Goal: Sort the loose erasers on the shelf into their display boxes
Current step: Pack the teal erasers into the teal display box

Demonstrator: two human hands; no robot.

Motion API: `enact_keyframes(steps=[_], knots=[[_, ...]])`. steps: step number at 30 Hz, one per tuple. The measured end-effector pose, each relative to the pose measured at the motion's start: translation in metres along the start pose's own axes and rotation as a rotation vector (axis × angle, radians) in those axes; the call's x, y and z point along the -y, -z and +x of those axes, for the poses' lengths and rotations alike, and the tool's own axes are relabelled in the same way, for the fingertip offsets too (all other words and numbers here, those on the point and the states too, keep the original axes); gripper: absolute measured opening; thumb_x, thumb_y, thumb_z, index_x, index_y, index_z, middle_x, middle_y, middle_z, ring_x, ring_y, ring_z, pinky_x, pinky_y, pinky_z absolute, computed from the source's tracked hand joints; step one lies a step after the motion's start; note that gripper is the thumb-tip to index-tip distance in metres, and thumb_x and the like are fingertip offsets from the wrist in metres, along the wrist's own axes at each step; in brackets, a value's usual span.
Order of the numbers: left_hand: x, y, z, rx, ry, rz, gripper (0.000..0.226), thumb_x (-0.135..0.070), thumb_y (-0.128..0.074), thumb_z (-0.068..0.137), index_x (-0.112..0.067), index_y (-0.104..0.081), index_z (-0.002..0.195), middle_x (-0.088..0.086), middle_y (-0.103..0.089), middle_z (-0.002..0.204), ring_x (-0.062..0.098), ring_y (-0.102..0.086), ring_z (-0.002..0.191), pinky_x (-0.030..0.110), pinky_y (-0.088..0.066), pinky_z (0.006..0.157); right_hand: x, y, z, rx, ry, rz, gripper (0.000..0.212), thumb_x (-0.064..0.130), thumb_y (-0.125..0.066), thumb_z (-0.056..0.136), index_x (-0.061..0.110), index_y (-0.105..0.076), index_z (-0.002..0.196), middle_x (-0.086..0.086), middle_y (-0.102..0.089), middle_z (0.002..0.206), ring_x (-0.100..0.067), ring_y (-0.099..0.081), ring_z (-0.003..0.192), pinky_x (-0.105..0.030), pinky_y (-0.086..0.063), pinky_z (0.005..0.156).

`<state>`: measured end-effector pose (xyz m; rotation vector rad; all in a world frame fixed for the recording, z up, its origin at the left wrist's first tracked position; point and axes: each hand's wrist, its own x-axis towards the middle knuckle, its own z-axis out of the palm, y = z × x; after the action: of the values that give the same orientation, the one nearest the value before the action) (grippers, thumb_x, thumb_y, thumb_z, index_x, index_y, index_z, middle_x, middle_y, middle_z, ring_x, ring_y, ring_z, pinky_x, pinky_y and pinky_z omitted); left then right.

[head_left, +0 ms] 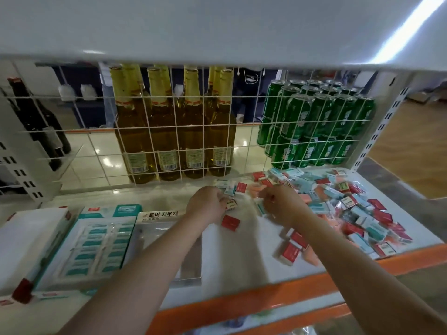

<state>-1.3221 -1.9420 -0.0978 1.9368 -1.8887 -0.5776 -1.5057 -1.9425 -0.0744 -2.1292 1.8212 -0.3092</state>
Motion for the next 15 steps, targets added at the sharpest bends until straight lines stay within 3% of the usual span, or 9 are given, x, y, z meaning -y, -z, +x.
enact_keyframes(steps=[3, 5, 9, 15], knots=[[-0.002, -0.015, 0.016, -0.011, 0.136, -0.032, 0.031, -0.04, -0.051, 0.092, -0.014, -0.066, 0.097, 0.004, -0.067, 0.094, 0.021, -0.061, 0.085, 0.028, -0.043, 0.066, -0.008, 0.002, 0.007, 0.01, 0.003, 0.035, 0.025, 0.006, -0.049, 0.091, 0.014, -0.062, 0.111, -0.002, -0.061, 0.096, -0.014, -0.053, 0.076, -0.025, -0.045, 0.066], [-0.003, -0.024, 0.024, -0.039, 0.202, -0.008, 0.036, -0.047, -0.051, 0.09, -0.015, -0.067, 0.096, 0.004, -0.067, 0.092, 0.022, -0.062, 0.084, 0.03, -0.046, 0.068, -0.012, 0.003, 0.011, 0.023, 0.009, -0.008, 0.024, 0.008, -0.05, 0.091, 0.017, -0.062, 0.111, 0.0, -0.062, 0.099, -0.012, -0.053, 0.075, -0.022, -0.044, 0.066], [-0.013, -0.033, 0.033, -0.107, 0.302, 0.059, 0.044, -0.054, -0.054, 0.085, -0.014, -0.064, 0.101, 0.006, -0.065, 0.101, 0.026, -0.06, 0.093, 0.036, -0.049, 0.081, -0.016, 0.003, 0.02, 0.034, 0.04, -0.044, 0.027, 0.01, -0.049, 0.092, 0.021, -0.061, 0.113, -0.003, -0.065, 0.106, -0.011, -0.056, 0.073, -0.015, -0.042, 0.058], [-0.026, -0.04, 0.04, -0.147, 0.362, 0.075, 0.042, -0.042, -0.061, 0.085, -0.012, -0.056, 0.114, 0.009, -0.056, 0.115, 0.026, -0.053, 0.106, 0.036, -0.043, 0.085, -0.023, -0.001, 0.026, 0.028, 0.079, -0.024, 0.027, 0.008, -0.051, 0.091, 0.021, -0.063, 0.111, 0.0, -0.065, 0.101, -0.005, -0.054, 0.064, -0.008, -0.036, 0.05]])
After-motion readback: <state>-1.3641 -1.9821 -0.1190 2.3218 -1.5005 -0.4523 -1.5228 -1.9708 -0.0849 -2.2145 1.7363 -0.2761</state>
